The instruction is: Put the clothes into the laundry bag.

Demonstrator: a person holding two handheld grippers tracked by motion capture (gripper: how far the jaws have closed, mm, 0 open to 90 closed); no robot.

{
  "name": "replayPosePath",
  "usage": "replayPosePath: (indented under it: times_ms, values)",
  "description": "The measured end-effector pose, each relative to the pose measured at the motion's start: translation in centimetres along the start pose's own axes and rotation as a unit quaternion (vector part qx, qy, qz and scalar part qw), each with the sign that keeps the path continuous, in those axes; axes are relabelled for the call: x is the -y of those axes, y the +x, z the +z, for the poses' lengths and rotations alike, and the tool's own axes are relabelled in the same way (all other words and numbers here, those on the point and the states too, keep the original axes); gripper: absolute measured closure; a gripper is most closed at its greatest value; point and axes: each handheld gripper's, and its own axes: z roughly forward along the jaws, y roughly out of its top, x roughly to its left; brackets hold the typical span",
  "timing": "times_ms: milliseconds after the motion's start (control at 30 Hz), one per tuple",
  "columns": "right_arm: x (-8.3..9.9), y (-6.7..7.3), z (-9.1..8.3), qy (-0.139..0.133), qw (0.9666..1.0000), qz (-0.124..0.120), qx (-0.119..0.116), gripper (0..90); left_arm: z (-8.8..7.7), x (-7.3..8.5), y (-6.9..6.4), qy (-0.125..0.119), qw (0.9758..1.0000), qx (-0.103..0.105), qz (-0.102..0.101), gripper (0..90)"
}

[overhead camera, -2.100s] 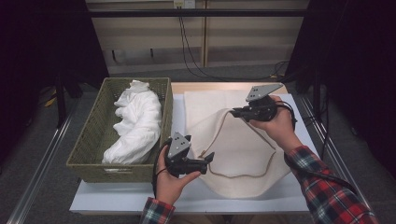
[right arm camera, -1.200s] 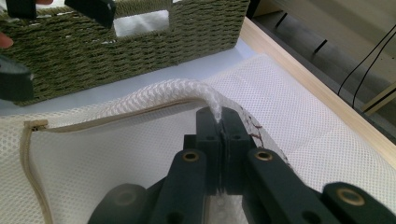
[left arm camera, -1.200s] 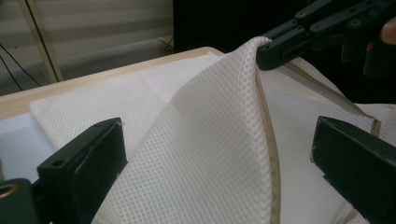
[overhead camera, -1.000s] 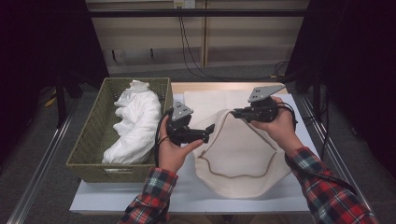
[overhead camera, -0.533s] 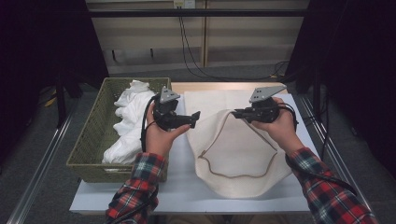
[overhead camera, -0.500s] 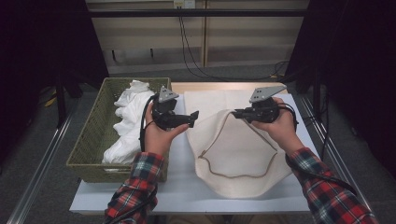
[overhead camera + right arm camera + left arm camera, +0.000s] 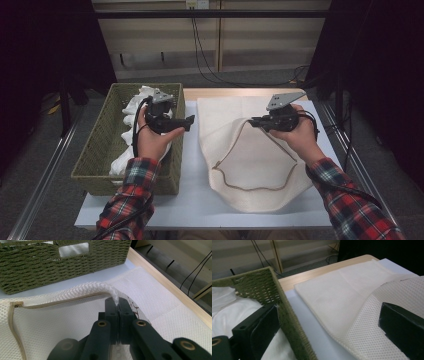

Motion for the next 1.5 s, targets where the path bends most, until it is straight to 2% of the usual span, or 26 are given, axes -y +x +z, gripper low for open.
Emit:
replayPosePath:
  times_ms: [100,133,267,467,633,667,700,767,867,1000,1100,1167,1200,1233,1300,1400,1433,1500]
  values:
    - [0.0,0.0,0.0,0.0,1.0,-0.001,0.0,88.6,-0.3,0.2,0.7,0.011,0.9999,-0.011,0.007,3.1]
    - [0.0,0.0,0.0,0.001,1.0,-0.002,0.0,88.6,-0.2,0.3,0.9,0.01,0.9999,-0.013,0.002,3.1]
    - [-0.1,0.0,0.0,0.002,1.0,-0.002,0.001,88.6,-0.5,0.7,1.8,0.022,0.9995,-0.023,0.004,3.1]
    - [-0.1,-0.1,-0.1,0.002,1.0,-0.003,0.002,88.6,-0.9,1.4,3.3,0.032,0.9982,-0.051,0.003,3.1]
    - [-0.1,-0.2,-0.1,0.004,1.0,-0.001,0.004,88.6,-1.1,2.1,4.5,0.042,0.997,-0.064,-0.004,3.1]
    - [-0.1,-0.3,-0.1,0.004,1.0,-0.002,0.005,88.6,-1.1,2.3,4.6,0.041,0.9969,-0.066,-0.013,3.1]
    - [-0.1,-0.3,-0.2,0.002,1.0,0.0,0.005,88.6,-1.1,2.5,4.9,0.047,0.9964,-0.07,-0.006,3.1]
    - [-0.1,-0.3,-0.2,0.004,1.0,-0.002,0.005,88.6,-1.1,2.8,5.3,0.05,0.9958,-0.075,-0.015,3.1]
    - [-0.3,-0.2,-0.3,0.005,1.0,0.0,0.005,88.6,-0.9,3.4,5.9,0.07,0.9932,-0.093,-0.004,3.1]
    - [-0.3,-0.2,-0.2,0.005,1.0,-0.001,0.006,88.6,-0.6,4.3,7.0,0.082,0.9909,-0.105,-0.018,3.1]
    - [-0.3,-0.3,-0.2,0.004,1.0,0.001,0.003,88.6,-0.4,4.9,7.8,0.094,0.9892,-0.11,-0.023,2.9]
    - [-0.2,-0.4,-0.1,0.004,1.0,0.002,0.003,88.6,-0.2,5.1,8.2,0.103,0.9887,-0.104,-0.032,2.9]
    - [-0.3,-0.4,-0.1,0.004,1.0,0.002,0.003,88.6,0.0,5.3,8.3,0.106,0.9883,-0.104,-0.036,2.5]
    - [-0.3,-0.4,-0.1,0.003,1.0,0.004,0.003,88.6,0.1,5.3,8.3,0.111,0.9875,-0.108,-0.031,2.4]
    - [-0.3,-0.4,0.0,0.004,1.0,0.002,0.002,88.6,0.5,5.4,8.4,0.118,0.987,-0.101,-0.039,2.3]
    - [-0.3,-0.5,0.0,0.002,1.0,0.006,0.003,88.6,0.9,5.4,8.4,0.126,0.9865,-0.1,-0.032,2.2]
    - [-0.3,-0.6,0.0,0.003,1.0,0.008,0.004,88.6,1.2,5.5,8.4,0.131,0.9857,-0.1,-0.036,2.2]
    - [-0.3,-0.6,0.0,0.005,1.0,0.007,0.004,88.6,1.7,5.6,8.2,0.142,0.9841,-0.103,-0.026,1.8]
